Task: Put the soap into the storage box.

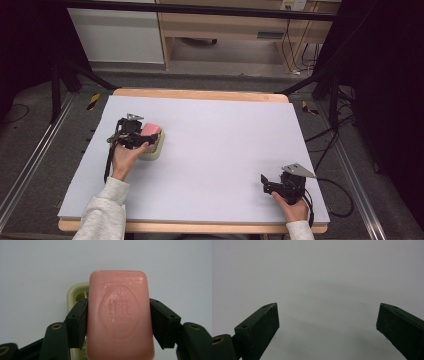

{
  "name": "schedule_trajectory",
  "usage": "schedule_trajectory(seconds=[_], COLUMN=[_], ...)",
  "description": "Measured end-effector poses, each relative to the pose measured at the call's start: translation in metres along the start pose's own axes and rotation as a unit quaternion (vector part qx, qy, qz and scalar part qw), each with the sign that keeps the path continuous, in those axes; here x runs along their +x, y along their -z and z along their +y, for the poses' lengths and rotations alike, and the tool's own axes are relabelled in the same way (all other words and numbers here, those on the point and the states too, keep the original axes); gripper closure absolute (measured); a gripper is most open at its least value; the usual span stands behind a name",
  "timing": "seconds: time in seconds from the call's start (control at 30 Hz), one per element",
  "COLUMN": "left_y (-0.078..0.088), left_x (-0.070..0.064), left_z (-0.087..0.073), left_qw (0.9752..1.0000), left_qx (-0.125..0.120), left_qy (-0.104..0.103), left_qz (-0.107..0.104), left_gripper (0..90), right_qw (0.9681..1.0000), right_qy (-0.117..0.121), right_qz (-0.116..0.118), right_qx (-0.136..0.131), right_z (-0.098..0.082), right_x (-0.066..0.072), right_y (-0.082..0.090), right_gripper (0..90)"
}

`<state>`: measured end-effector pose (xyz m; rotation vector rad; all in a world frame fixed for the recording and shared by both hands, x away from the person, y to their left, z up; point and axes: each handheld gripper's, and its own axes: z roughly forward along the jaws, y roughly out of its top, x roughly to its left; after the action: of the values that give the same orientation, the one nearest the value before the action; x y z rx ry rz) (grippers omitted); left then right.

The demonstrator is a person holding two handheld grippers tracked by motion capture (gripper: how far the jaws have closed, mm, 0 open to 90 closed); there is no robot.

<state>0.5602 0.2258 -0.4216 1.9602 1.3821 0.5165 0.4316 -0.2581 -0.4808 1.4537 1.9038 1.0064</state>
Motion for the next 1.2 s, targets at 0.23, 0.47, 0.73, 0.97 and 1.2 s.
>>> schedule_trajectory(seconds=[0.23, 0.47, 0.73, 0.97, 1.2], left_y=[-0.005, -0.011, -0.013, -0.017, -0.021], left_x=[0.004, 0.006, 0.006, 0.008, 0.007], left_z=[-0.002, -0.006, -0.007, -0.01, -0.012], left_qw=[1.0, 0.9998, 0.9997, 0.9995, 0.9992], left_qx=[0.006, 0.016, 0.022, 0.03, 0.036], left_qy=[0.003, 0.005, 0.006, 0.005, 0.0], left_qz=[0.004, 0.008, 0.008, 0.013, 0.016], left_gripper=[37.4, 37.3, 37.4, 37.4, 37.3], right_qw=[1.0, 1.0, 1.0, 1.0, 1.0], right_qy=[-0.001, 0.002, -0.002, -0.002, -0.001], right_qz=[0.001, 0.0, 0.002, 0.002, 0.0], right_qx=[0.0, -0.001, 0.001, 0.001, 0.001], right_z=[0.0, 0.0, 0.0, 0.0, 0.0], right_x=[0.0, 0.0, 0.001, 0.001, 0.0], right_y=[0.0, 0.0, 0.0, 0.0, 0.0], right_gripper=[4.8, 4.8, 4.8, 4.8, 4.8])
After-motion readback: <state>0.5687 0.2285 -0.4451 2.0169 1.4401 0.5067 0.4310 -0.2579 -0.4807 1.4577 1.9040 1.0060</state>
